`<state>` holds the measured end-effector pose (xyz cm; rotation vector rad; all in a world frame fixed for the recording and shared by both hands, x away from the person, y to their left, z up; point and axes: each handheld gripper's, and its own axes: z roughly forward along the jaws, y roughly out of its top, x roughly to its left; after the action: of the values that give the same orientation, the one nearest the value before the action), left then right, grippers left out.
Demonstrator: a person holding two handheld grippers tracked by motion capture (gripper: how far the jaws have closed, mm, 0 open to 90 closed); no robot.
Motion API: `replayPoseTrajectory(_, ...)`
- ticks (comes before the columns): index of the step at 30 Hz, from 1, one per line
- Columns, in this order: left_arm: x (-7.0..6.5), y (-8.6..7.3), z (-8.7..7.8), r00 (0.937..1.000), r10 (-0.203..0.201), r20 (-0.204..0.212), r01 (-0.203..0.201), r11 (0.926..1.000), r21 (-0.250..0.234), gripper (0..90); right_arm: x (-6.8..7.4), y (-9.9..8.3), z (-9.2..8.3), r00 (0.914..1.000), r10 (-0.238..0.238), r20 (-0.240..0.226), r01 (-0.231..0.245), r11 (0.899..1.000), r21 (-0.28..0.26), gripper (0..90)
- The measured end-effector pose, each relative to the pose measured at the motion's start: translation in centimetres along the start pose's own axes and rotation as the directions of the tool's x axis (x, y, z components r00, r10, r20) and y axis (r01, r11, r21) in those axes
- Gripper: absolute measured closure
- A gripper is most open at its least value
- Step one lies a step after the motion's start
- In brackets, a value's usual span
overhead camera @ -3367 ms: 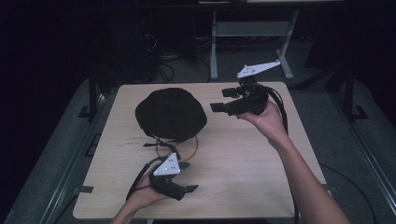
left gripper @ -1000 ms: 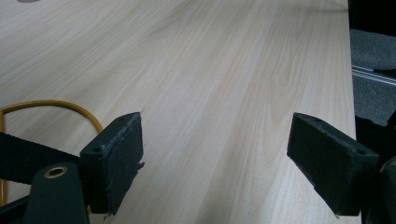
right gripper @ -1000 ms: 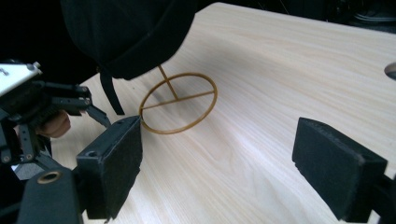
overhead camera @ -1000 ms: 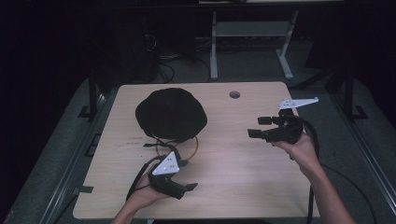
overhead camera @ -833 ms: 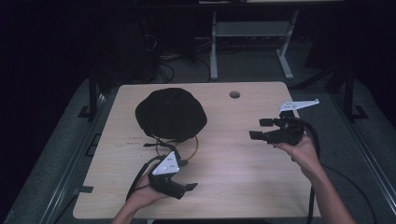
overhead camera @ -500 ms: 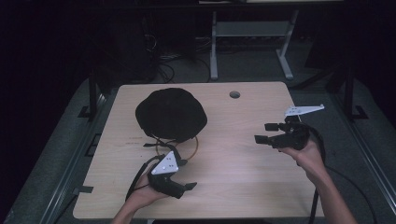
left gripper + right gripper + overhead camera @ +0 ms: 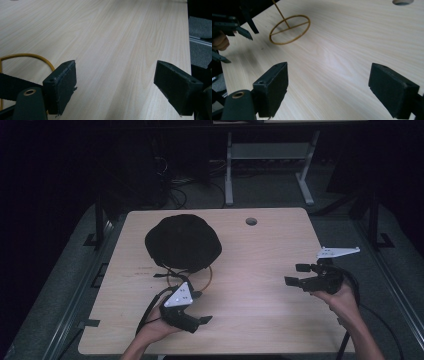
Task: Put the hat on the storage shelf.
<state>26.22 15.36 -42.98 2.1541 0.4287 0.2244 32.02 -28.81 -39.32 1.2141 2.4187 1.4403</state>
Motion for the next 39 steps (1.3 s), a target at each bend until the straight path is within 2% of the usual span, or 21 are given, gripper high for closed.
replayPoseTrajectory(10, 0.0, 0.1, 0.1, 1.0000, 0.000, 0.002, 0.000, 1.0000, 0.003, 17.7, -0.7, -2.4, -0.5, 0.9989, 0.046, -0.001, -0.046, 0.999, -0.005, 15.6)
replayPoseTrajectory(19, 0.0, 0.0, 0.0, 1.0000, 0.002, -0.004, -0.002, 1.0000, 0.003, 17.6, -0.4, -4.0, -0.4, 0.9993, 0.032, 0.018, -0.032, 0.999, 0.018, 14.9)
replayPoseTrajectory(29, -0.2, 0.0, 0.2, 0.9999, 0.014, -0.001, -0.014, 0.9998, 0.012, 17.4, -0.6, -6.6, -1.0, 0.9974, 0.060, 0.039, -0.060, 0.998, 0.013, 14.9)
replayPoseTrajectory(31, -0.2, 0.0, 0.3, 1.0000, 0.008, -0.001, -0.008, 0.9999, 0.007, 17.4, -0.7, -7.3, -1.1, 0.9958, 0.082, 0.041, -0.082, 0.997, 0.004, 14.9)
replayPoseTrajectory(35, -0.2, -0.2, 0.3, 0.9999, 0.012, 0.000, -0.012, 0.9998, 0.015, 17.4, -0.6, -8.0, -1.5, 0.9955, 0.087, 0.037, -0.087, 0.996, -0.008, 14.9)
replayPoseTrajectory(39, -0.1, -0.5, 0.3, 0.9999, 0.013, 0.002, -0.013, 0.9997, 0.021, 17.4, 0.1, -9.0, -2.0, 0.9953, 0.090, 0.036, -0.089, 0.996, -0.027, 14.9)
